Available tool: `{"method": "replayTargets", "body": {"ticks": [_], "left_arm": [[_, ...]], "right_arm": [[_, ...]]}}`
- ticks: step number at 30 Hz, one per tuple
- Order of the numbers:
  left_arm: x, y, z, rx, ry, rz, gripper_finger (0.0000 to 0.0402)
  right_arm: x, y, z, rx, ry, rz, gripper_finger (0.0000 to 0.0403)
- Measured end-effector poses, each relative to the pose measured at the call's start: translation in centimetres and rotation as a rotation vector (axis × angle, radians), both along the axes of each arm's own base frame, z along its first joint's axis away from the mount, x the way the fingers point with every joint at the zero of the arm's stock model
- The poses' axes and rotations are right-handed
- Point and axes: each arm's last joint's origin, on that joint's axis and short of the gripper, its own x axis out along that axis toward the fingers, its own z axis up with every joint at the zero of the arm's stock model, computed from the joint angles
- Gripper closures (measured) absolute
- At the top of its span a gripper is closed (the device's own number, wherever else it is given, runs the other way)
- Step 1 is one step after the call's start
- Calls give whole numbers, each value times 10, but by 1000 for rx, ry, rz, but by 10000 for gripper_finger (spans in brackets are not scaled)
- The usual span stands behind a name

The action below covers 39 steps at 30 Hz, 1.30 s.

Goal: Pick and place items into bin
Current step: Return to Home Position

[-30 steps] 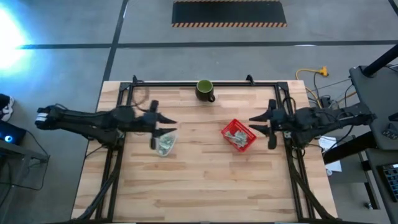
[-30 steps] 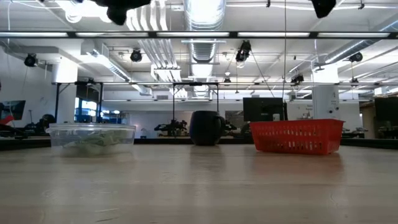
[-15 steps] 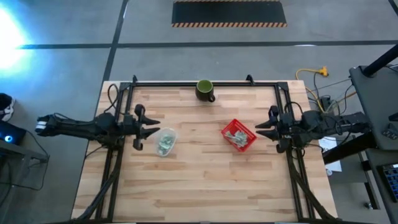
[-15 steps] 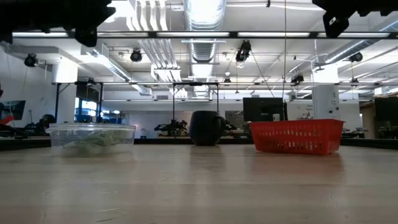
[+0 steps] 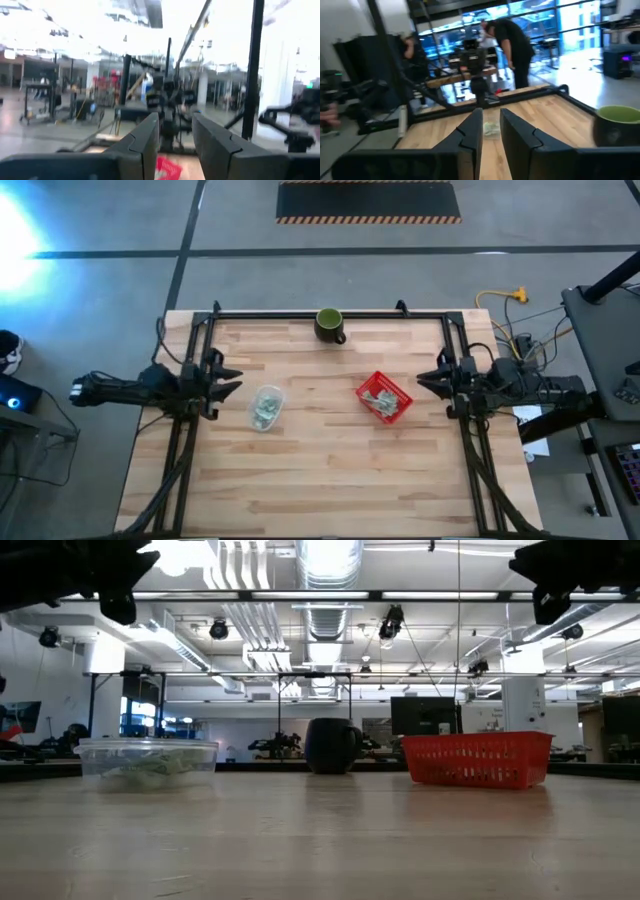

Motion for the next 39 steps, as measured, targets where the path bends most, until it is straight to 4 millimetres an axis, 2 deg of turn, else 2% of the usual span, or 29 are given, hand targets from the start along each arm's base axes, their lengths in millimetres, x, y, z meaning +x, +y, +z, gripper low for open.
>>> {"method": "replayTargets", "body": {"ticks": [5, 8, 12, 18, 25, 31, 39], "left_arm": [[-6, 0, -2, -2, -37, 0, 299], [-8, 1, -6, -4, -59, -1, 299], [-8, 0, -21, -22, -47, -21, 299], [-9, 0, -23, -35, -40, -43, 299], [-9, 0, -22, 17, -50, -23, 299], [-8, 0, -25, 33, -8, -19, 299], [-3, -1, -43, -102, 176, -53, 299]], "right_arm": [[-2, -1, -6, 20, -10, 80, 349], [1, -1, -17, 24, 11, 96, 350], [8, -1, -34, 22, -35, 96, 351], [14, -1, -55, 39, -133, 95, 351], [12, -5, -49, 4, -194, -40, 351], [13, -7, -54, 15, -148, -113, 351], [15, -7, -64, 81, -50, -104, 351]]}}
